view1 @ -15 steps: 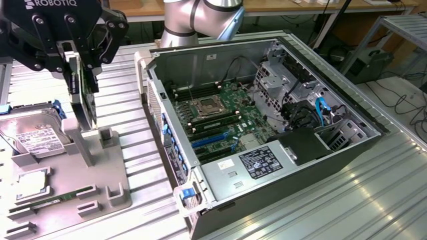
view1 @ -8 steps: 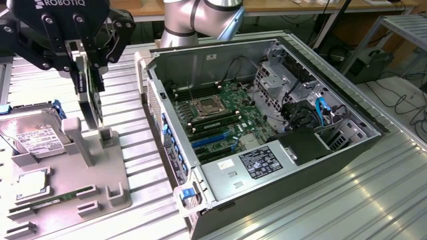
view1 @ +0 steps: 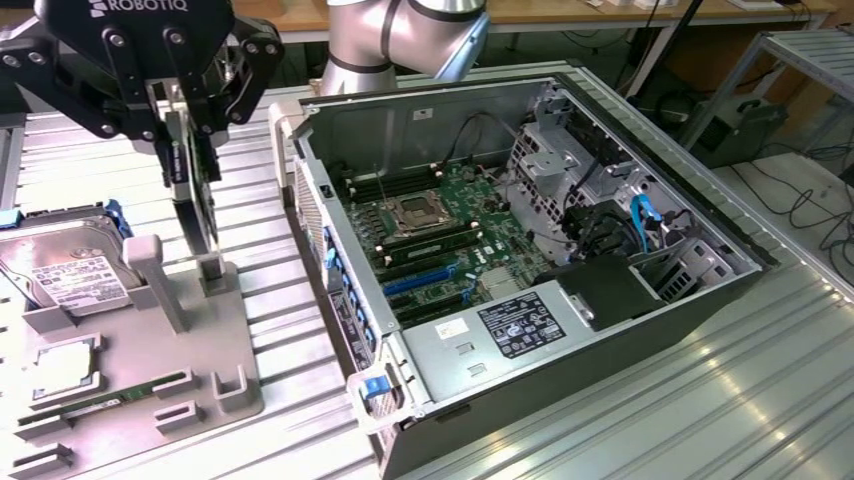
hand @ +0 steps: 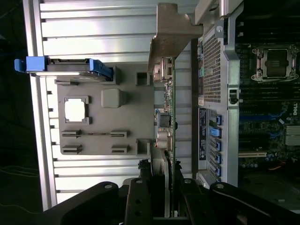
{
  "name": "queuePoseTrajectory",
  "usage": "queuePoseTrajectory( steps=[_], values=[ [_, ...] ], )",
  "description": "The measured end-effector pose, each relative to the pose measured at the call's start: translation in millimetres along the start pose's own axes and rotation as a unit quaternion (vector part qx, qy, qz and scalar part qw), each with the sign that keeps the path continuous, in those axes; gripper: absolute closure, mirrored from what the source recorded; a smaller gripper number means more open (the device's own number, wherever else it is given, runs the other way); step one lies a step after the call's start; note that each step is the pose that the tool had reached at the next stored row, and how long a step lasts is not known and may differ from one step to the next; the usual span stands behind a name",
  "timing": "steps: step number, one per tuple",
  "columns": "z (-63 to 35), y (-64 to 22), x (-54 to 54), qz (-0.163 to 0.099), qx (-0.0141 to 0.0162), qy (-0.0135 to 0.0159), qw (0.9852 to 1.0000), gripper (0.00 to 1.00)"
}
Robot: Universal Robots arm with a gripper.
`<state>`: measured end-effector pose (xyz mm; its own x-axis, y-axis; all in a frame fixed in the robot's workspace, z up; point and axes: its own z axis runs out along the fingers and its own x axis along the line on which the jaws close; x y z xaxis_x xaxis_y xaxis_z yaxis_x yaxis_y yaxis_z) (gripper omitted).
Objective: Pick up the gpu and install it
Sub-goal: 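Pick up the gpu and move the gpu toward the slot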
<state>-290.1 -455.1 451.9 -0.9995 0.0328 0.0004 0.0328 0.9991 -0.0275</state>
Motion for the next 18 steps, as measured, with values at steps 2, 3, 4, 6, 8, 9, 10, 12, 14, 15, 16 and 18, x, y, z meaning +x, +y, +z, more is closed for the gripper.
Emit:
queuePoseTrajectory(
  steps=[2,3,4,6,8,9,10,12,14,15,16,18],
  values=[
    [0.1,0.1,-2.2,0.0,0.0,-0.0001,1.0,0.72],
    [0.1,0.1,-2.8,0.0,0.0,0.0,1.0,0.72],
    [0.0,0.1,-3.7,0.0,0.0,0.0,1.0,0.72],
    [0.1,0.2,-6.1,0.0,0.0,0.0,1.0,0.72],
    [0.0,0.3,-8.3,0.0,0.0,0.0,1.0,0.72],
    [0.0,0.3,-9.6,0.0,0.0,0.0,1.0,0.72],
    [0.0,0.3,-10.6,0.0,0.0,0.0,1.0,0.72],
    [0.0,0.4,-13.5,0.0,0.0,0.0,1.0,0.72],
    [0.0,0.5,-15.6,0.0,0.0,0.0,1.0,0.72],
    [0.0,0.5,-16.6,0.0,0.0,0.0,1.0,0.72],
    [0.0,0.6,-17.7,0.0,0.0,0.0,1.0,0.72],
    [0.0,0.6,-19.6,0.0,0.0,0.0,1.0,0.72]
  ],
)
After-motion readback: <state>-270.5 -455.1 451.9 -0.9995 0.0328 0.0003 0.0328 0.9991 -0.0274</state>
